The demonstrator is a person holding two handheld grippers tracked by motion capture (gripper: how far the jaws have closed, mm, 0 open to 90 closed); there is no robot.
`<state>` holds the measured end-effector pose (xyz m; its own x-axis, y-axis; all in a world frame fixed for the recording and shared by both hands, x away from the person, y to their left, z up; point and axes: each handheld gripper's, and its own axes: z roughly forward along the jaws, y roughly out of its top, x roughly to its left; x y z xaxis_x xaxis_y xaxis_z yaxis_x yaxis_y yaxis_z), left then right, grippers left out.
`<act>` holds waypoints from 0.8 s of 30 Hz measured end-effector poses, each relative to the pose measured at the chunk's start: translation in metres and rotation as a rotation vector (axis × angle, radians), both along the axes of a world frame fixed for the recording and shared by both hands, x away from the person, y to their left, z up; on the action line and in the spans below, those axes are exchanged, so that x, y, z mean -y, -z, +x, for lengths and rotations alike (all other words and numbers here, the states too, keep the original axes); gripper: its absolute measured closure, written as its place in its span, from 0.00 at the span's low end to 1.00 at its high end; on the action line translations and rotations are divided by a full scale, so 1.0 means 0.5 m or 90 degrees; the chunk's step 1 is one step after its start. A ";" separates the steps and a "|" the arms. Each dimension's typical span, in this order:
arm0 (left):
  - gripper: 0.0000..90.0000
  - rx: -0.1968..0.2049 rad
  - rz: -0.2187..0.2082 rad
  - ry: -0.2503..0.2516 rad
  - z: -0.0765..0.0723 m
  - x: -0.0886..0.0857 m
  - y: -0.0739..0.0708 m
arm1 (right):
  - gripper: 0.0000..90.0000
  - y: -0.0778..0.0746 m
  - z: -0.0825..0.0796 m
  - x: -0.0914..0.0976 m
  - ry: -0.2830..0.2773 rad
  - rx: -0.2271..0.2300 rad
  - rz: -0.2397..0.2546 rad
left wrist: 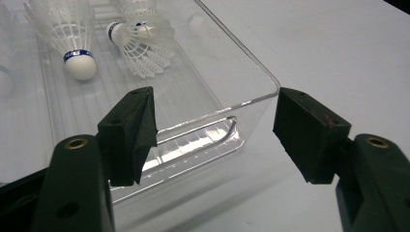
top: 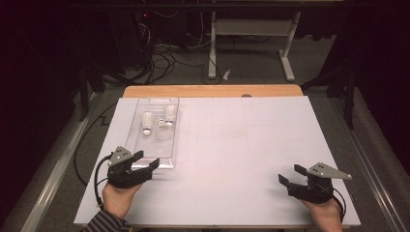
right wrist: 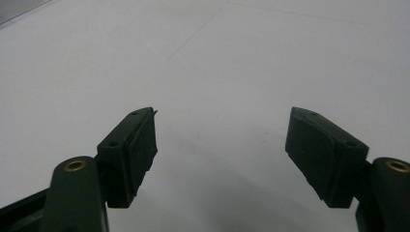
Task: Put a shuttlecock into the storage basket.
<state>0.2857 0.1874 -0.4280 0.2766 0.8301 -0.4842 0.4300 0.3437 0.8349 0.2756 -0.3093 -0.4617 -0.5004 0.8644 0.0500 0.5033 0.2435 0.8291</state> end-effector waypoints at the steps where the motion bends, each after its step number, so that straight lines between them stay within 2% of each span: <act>1: 0.37 0.016 -0.056 -0.034 0.004 0.014 -0.002 | 0.30 0.000 0.000 0.000 0.000 0.000 0.000; 11: 0.36 0.035 -0.057 -0.035 -0.007 0.014 0.005 | 0.30 0.000 0.000 0.000 -0.001 0.000 0.000; 24: 0.35 0.042 -0.056 -0.034 -0.016 0.014 0.017 | 0.30 0.000 0.000 0.000 -0.001 0.001 0.000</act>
